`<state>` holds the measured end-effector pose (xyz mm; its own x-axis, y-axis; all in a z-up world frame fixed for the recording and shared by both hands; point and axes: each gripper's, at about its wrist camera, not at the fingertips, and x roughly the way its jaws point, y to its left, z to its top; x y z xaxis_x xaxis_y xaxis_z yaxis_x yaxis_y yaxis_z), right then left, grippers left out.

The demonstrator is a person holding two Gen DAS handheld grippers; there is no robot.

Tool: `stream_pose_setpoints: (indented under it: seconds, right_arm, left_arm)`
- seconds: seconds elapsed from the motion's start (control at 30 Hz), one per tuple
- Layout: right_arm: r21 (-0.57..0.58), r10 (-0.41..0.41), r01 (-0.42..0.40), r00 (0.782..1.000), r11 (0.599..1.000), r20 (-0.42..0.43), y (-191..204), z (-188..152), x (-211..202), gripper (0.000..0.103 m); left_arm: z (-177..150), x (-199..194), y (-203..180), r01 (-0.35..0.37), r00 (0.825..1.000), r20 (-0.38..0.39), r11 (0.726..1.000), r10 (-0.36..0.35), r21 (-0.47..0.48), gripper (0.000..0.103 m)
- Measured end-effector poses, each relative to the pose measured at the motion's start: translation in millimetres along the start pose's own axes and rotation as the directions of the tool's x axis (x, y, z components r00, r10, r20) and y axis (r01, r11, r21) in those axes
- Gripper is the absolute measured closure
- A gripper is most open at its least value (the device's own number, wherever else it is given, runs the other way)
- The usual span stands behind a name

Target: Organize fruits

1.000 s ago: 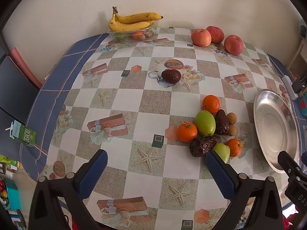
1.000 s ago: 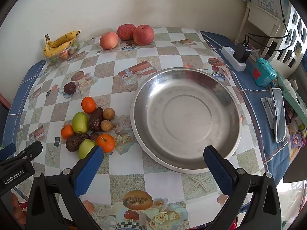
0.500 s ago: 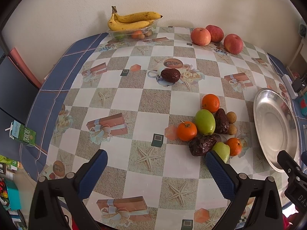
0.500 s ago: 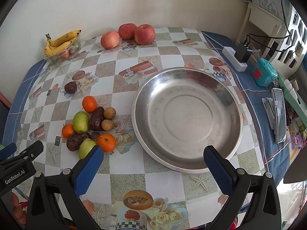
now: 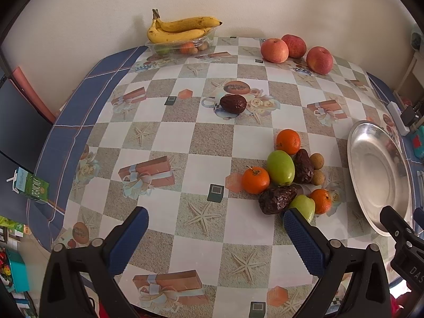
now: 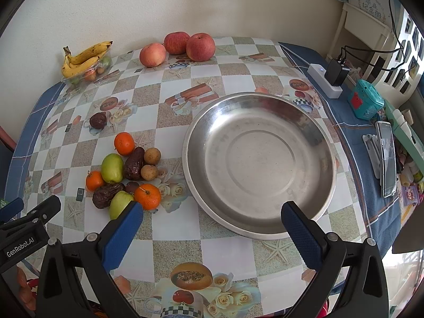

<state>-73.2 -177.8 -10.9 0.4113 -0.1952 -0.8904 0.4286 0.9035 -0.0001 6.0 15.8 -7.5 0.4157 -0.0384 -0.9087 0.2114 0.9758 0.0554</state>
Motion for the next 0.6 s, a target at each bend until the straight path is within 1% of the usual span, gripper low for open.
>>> stream_pose_setpoints:
  seconds: [0.6]
  right_arm:
    - [-0.003,0.002,-0.002,1.000,1.000,-0.005,3.2,-2.7,2.7,0.000]
  left_arm:
    - [-0.9,-5.8,-5.3,0.012,1.000,-0.004,1.000,-0.012,0.010,0.000]
